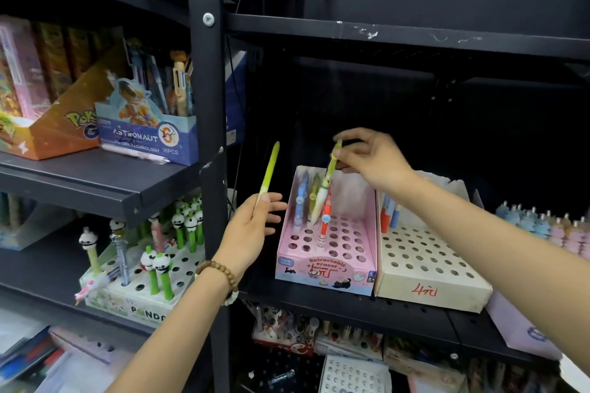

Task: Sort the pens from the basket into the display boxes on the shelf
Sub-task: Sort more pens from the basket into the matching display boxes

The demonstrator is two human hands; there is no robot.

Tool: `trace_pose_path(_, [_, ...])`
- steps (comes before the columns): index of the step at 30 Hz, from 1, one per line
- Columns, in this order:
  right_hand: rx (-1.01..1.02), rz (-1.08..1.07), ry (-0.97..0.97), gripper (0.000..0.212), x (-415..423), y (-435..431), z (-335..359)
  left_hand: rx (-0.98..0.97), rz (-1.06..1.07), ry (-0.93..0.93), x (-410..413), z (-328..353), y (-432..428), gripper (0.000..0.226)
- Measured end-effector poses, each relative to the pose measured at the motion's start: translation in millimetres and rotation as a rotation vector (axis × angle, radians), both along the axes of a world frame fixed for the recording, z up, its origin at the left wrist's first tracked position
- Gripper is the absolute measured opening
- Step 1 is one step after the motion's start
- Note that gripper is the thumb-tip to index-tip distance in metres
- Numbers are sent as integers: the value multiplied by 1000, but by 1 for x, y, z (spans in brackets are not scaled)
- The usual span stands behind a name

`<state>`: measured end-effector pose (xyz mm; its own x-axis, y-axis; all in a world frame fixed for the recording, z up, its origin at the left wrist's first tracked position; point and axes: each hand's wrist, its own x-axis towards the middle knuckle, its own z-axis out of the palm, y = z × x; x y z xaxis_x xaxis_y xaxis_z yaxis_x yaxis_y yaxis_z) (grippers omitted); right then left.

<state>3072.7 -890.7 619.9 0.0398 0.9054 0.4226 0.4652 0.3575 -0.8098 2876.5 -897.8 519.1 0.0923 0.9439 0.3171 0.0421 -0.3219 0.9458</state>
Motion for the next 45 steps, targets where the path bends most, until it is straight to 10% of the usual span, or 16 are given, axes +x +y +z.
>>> trace_pose_path(23, [-5,-109,-536,17,-8,20,-42,-42,-33,-25,2,-10,13,25])
trace_pose_path(31, [90,-25,-212,24,-6,1,-25,-19,-101,9,-3,-1,5,13])
trace_pose_path(36, [125,172,-467,29,-7,-18,-7,58,-86,-121,0,20,-5,15])
trace_pose_path(45, [51,261,-44,19,-13,-38,4,127,-121,-196,22,40,-15,24])
